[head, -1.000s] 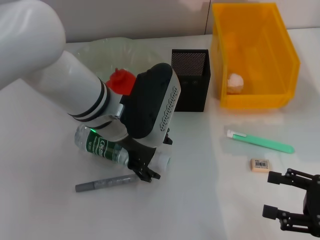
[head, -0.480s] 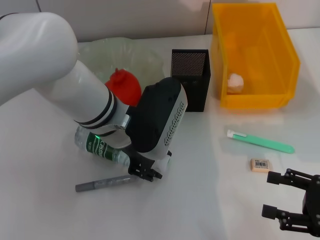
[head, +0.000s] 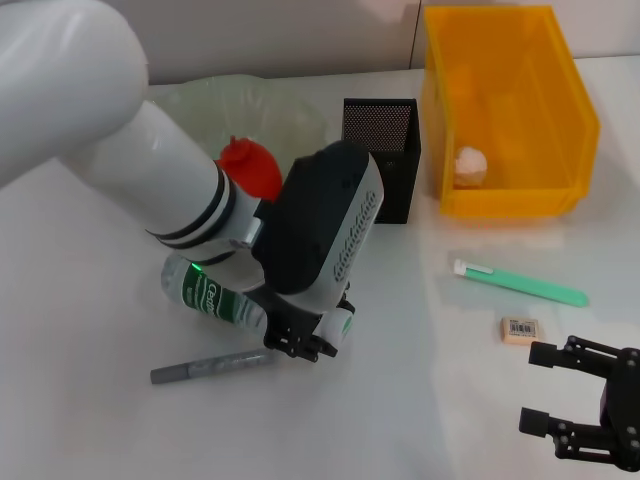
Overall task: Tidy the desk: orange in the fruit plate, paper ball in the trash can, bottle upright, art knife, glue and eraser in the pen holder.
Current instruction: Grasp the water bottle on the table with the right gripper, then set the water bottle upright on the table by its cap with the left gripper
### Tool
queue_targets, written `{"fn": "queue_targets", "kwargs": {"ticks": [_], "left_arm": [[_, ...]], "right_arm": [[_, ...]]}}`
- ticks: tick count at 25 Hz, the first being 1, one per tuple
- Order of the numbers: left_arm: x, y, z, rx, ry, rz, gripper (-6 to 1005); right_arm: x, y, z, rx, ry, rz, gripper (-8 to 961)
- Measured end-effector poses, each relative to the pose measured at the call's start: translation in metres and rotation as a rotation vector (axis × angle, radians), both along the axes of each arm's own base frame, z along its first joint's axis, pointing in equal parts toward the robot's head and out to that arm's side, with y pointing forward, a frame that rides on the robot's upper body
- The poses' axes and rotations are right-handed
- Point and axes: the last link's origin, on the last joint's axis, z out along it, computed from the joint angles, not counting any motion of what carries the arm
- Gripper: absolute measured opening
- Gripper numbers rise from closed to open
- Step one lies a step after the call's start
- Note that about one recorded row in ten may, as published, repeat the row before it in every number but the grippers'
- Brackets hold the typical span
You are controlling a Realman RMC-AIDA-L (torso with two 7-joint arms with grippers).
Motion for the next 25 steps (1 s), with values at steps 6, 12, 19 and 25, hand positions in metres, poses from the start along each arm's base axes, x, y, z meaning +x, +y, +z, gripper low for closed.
{"fn": "queue_targets", "kwargs": {"ticks": [6,12,19,25], "left_arm": [[0.018,0.0,0.03,-0.01,-0.092,0.063,435],[0.023,0.01,0.065,0.02,-0.209,0.151,434],[0.007,0.028,0.112,0.117,-0.385,0.325,435],[-0.004,0.031,0.136,0.16,-0.468,0.418,434]], "right_arm": [[0.0,0.0,0.0,-0.004,0.002,-0.006,790],[-0.001,0.003,0.001,-0.005,-0.001,0.002,790],[-0.005,0.01,0.001,-0.011,0.005,0.013,788],[-0.008,0.014,0.001,-0.017,0.01,0.017,785]]}}
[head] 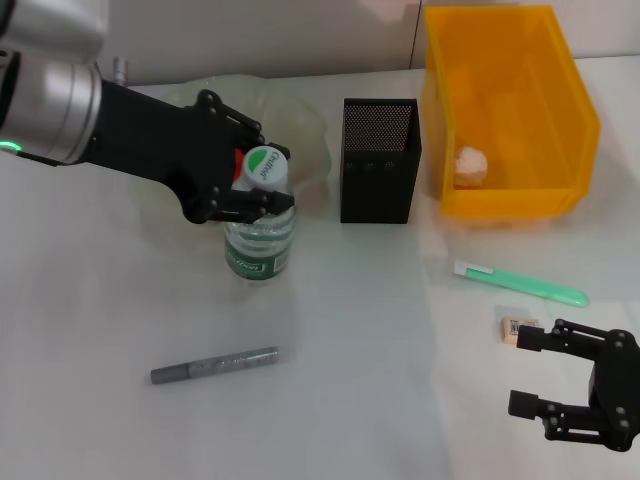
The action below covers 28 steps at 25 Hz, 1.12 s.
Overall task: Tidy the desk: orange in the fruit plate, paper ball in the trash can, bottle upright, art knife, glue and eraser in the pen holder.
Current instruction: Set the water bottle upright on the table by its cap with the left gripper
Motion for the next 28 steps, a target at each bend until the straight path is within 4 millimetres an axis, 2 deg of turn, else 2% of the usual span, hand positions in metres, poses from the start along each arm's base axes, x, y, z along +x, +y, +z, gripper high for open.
{"fn": "queue_targets", "kwargs": {"ticks": [7,11,14,17,28], "left_arm": [[-0.008,-0.001,0.01,0.005,-0.035,0.071,434],[-0.018,-0.002,0.019,0.021,-0.075,0.173,434],[-0.018,-0.002,0.019,0.021,-0.075,0.173,434],[-0.028,-0.001,0.021,0.042,-0.086,0.229,434],[-0.041,0.002,0.018,0.069,-0.086,0.288,435]], "right_arm": [[-0.001,0.001,0.0,-0.004,0.0,0.004,781],[-0.001,0.001,-0.001,-0.006,0.001,0.005,779],[-0.001,0.001,-0.001,-0.006,0.001,0.005,777],[-0.002,0.002,-0.001,-0.008,0.0,0.008,776],[-0.004,0.006,-0.003,-0.023,-0.013,0.022,770]]}}
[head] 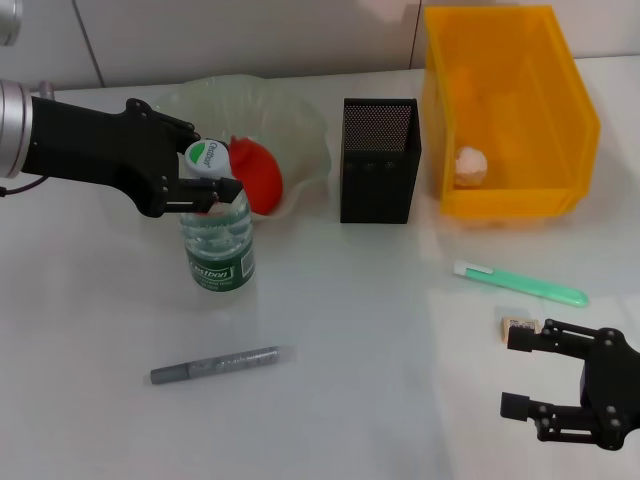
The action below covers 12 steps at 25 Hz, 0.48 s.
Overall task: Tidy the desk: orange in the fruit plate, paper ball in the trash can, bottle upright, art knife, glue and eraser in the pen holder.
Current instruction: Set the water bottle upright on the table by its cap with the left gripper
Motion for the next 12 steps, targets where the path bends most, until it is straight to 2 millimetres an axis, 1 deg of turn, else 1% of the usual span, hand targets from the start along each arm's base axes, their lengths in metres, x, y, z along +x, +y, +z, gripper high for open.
{"fn": "queue_targets", "kwargs": {"ticks": [12], "left_arm": [[-0.0048,0.0023,-0.0023,0.027,-0.003,0.027,435]], "right_arm": [[-0.0002,0.0005,-0.0008,-0.004,-0.001,-0.002,763]]}}
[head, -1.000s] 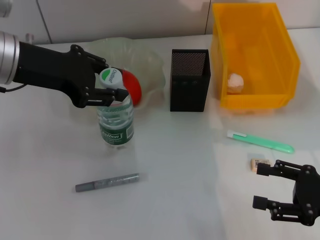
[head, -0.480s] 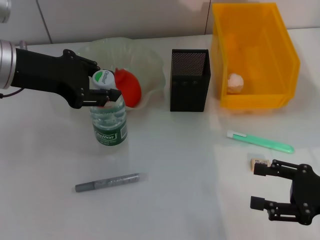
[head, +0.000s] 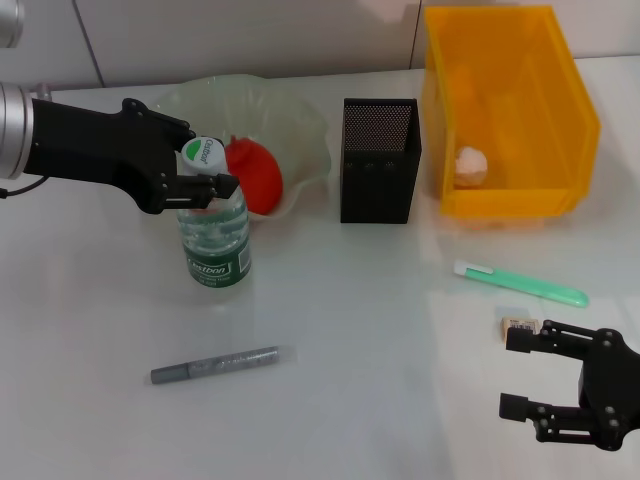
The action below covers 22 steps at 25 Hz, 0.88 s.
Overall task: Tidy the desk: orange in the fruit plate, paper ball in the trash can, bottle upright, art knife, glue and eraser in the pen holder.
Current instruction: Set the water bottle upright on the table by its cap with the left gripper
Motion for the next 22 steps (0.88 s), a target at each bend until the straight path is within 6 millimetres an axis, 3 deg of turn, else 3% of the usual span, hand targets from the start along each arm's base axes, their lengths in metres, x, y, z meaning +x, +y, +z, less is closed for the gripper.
{"fn": "queue_targets", "kwargs": {"ticks": [22], "left_arm": [[0.001,-0.0026,0.0015,-0.017,-0.007,0.018,456]], "right_arm": [[-0.0017,0.0021,-0.0009,-0.006,0.0,0.003,751]]}}
